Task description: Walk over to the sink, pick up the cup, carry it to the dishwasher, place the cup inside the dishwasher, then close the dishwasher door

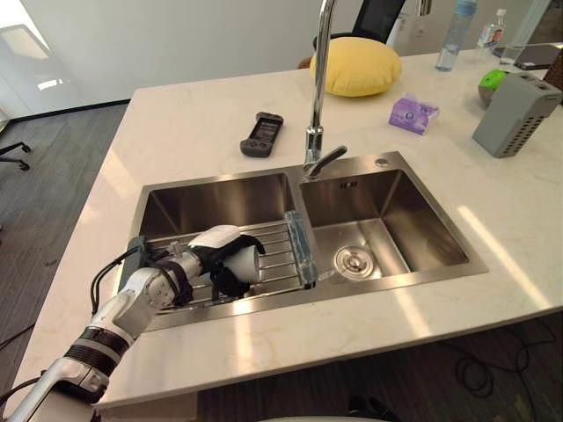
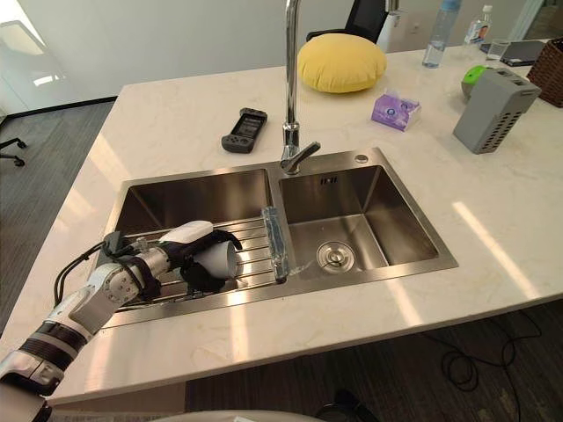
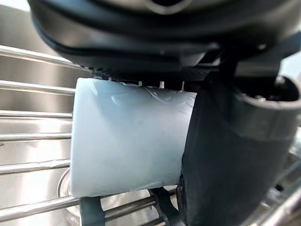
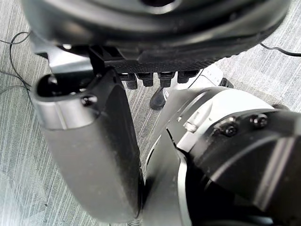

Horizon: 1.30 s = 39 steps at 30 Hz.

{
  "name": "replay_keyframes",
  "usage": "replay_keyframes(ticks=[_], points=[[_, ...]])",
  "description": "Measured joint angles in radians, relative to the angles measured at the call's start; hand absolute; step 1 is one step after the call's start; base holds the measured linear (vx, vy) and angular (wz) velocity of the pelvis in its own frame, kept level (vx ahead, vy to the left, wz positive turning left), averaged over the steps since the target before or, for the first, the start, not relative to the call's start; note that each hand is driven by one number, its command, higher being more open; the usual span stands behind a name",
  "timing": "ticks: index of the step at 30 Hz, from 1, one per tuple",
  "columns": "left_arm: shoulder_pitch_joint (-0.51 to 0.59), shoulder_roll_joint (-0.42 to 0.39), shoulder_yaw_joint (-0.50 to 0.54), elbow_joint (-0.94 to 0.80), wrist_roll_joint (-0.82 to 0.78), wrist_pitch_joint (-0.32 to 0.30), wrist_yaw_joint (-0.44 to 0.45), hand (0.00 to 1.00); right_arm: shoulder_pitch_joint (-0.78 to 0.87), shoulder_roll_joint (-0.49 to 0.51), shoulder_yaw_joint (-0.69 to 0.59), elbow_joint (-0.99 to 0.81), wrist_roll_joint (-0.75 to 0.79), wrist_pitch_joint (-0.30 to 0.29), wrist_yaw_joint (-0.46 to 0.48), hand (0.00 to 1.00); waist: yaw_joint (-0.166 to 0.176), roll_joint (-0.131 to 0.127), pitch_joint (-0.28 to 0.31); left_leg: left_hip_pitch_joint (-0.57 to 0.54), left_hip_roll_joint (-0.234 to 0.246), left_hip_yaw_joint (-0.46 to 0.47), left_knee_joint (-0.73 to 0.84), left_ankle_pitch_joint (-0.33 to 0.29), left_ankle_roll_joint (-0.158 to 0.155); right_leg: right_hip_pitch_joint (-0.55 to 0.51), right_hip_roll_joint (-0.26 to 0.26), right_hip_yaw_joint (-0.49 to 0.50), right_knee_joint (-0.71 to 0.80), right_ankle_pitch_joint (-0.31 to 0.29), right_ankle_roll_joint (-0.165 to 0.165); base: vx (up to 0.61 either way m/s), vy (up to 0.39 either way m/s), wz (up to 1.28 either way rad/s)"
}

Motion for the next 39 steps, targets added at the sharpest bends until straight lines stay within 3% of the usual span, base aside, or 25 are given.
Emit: replay_keyframes(ticks=[4,7,11,14,17,25,27,28,29,30,32,33,34,35,36,37,38,39], points=[[0.087,-0.001,0.08,-0.032,-0.007,-0.038,0.2,0.0,0.001,0.0,0.0,0.0,0.0,-0.002,0.011,1.0,0.009,0.0,0.0,-0.006,0.0,-0.013,0.001,0.0,0.0,0.001,-0.001,-0.011,0.0,-0.001,0.0,0.0,-0.004,0.08],[0.165,-0.037,0.251,-0.134,-0.09,-0.059,0.326,0.0,0.006,0.0,-0.001,0.002,-0.001,-0.004,0.017,1.0,0.034,-0.001,0.0,-0.016,0.0,-0.036,0.006,0.001,0.001,0.008,-0.002,-0.041,0.001,-0.004,-0.003,-0.02,-0.022,0.22],[0.235,-0.149,0.545,-0.278,-0.24,-0.096,0.483,0.0,0.006,0.005,-0.009,0.012,-0.011,-0.017,0.027,1.0,0.062,0.0,0.0,-0.03,0.0,-0.096,0.022,0.001,0.002,0.039,-0.005,-0.104,0.015,-0.029,-0.003,-0.02,-0.03,0.4],[0.293,-0.246,0.697,-0.388,-0.349,-0.127,0.525,0.0,0.006,0.021,-0.061,0.04,-0.026,-0.025,0.031,1.0,0.108,0.0,0.0,-0.038,0.003,-0.132,0.031,0.001,0.001,0.04,-0.009,-0.139,0.068,-0.068,0.002,-0.02,-0.035,0.41],[0.37,-0.319,0.785,-0.47,-0.449,-0.136,0.524,0.0,0.005,0.025,-0.07,0.042,-0.067,-0.027,0.031,1.0,0.145,-0.002,0.0,-0.057,0.002,-0.173,0.045,0.001,0.0,0.039,-0.014,-0.174,0.107,-0.096,0.003,-0.01,-0.043,0.41],[0.502,-0.456,0.911,-0.568,-0.588,-0.089,0.473,0.0,0.001,0.025,-0.067,0.027,-0.186,-0.022,0.032,1.0,0.202,0.006,0.004,-0.113,-0.013,-0.254,0.081,0.024,0.012,0.045,-0.041,-0.295,0.205,-0.17,-0.008,-0.03,-0.038,0.5],[0.498,-0.5,0.912,-0.603,-0.612,-0.073,0.428,0.0,0.014,0.027,-0.067,0.016,-0.205,-0.017,0.03,1.0,0.195,-0.007,0.01,-0.169,-0.064,-0.158,0.079,0.101,0.119,0.085,-0.094,-0.428,0.208,-0.179,-0.01,-0.05,-0.007,1.69],[0.494,-0.509,0.912,-0.611,-0.615,-0.073,0.416,0.0,0.018,0.027,-0.068,0.014,-0.205,-0.017,0.028,1.0,0.194,-0.01,0.013,-0.181,-0.069,-0.104,0.073,0.11,0.163,0.099,-0.104,-0.47,0.207,-0.179,-0.01,-0.07,0.021,2.14],[0.492,-0.519,0.915,-0.625,-0.632,-0.074,0.394,0.0,0.028,0.025,-0.078,0.002,-0.199,-0.017,0.023,1.0,0.192,0.0,0.024,-0.199,-0.042,0.041,0.062,0.085,0.257,0.127,-0.112,-0.572,0.211,-0.171,0.003,-0.09,0.023,2.07],[0.492,-0.519,0.918,-0.631,-0.649,-0.075,0.377,0.0,0.046,0.025,-0.083,-0.015,-0.194,-0.018,0.02,1.0,0.185,0.005,0.025,-0.22,0.0,0.173,0.076,0.083,0.258,0.146,-0.116,-0.638,0.211,-0.168,0.003,-0.09,0.067,2.42],[0.488,-0.52,0.919,-0.632,-0.672,-0.087,0.35,0.0,0.078,0.012,-0.089,-0.032,-0.169,-0.035,0.027,1.0,0.182,0.009,0.023,-0.238,0.062,0.392,0.093,0.084,0.231,0.173,-0.141,-0.756,0.23,-0.169,0.002,-0.03,0.109,2.13],[0.488,-0.52,0.919,-0.632,-0.676,-0.091,0.347,0.0,0.081,0.004,-0.089,-0.032,-0.169,-0.04,0.027,1.0,0.185,0.015,0.024,-0.239,0.072,0.441,0.103,0.086,0.229,0.179,-0.154,-0.773,0.248,-0.171,-0.002,0.03,0.169,1.69],[0.488,-0.52,0.922,-0.634,-0.691,-0.099,0.34,0.0,0.082,-0.015,-0.089,-0.034,-0.169,-0.045,0.026,1.0,0.192,0.044,0.018,-0.234,0.077,0.505,0.116,0.113,0.231,0.183,-0.175,-0.798,0.315,-0.189,-0.018,0.03,0.208,1.38],[0.485,-0.511,0.931,-0.636,-0.699,-0.112,0.337,0.0,0.081,-0.038,-0.094,-0.031,-0.169,-0.053,0.026,1.0,0.186,0.058,0.023,-0.237,0.067,0.487,0.107,0.162,0.184,0.171,-0.199,-0.769,0.4,-0.261,-0.036,0.0,0.151,1.33],[0.479,-0.505,0.934,-0.634,-0.713,-0.117,0.337,0.0,0.077,-0.037,-0.101,-0.031,-0.169,-0.055,0.03,1.0,0.181,0.051,0.02,-0.239,0.038,0.471,0.085,0.163,0.163,0.159,-0.198,-0.747,0.408,-0.293,-0.032,-0.06,0.109,1.45],[0.454,-0.506,0.929,-0.615,-0.737,-0.129,0.336,0.0,0.073,-0.034,-0.109,-0.029,-0.166,-0.057,0.041,1.0,0.164,0.042,0.014,-0.242,0.005,0.478,0.056,0.161,0.158,0.165,-0.184,-0.726,0.379,-0.321,-0.033,-0.06,0.088,1.44],[0.432,-0.501,0.931,-0.588,-0.747,-0.14,0.328,0.0,0.066,-0.025,-0.11,-0.022,-0.165,-0.059,0.049,1.0,0.147,0.022,0.01,-0.243,0.005,0.528,0.069,0.144,0.153,0.181,-0.182,-0.734,0.339,-0.318,-0.025,-0.02,0.146,1.5],[0.423,-0.489,0.937,-0.564,-0.765,-0.153,0.321,0.0,0.05,-0.011,-0.113,0.002,-0.171,-0.065,0.049,1.0,0.148,0.013,0.012,-0.249,0.029,0.602,0.141,0.118,0.204,0.188,-0.211,-0.76,0.348,-0.314,0.006,0.07,0.16,1.11]])
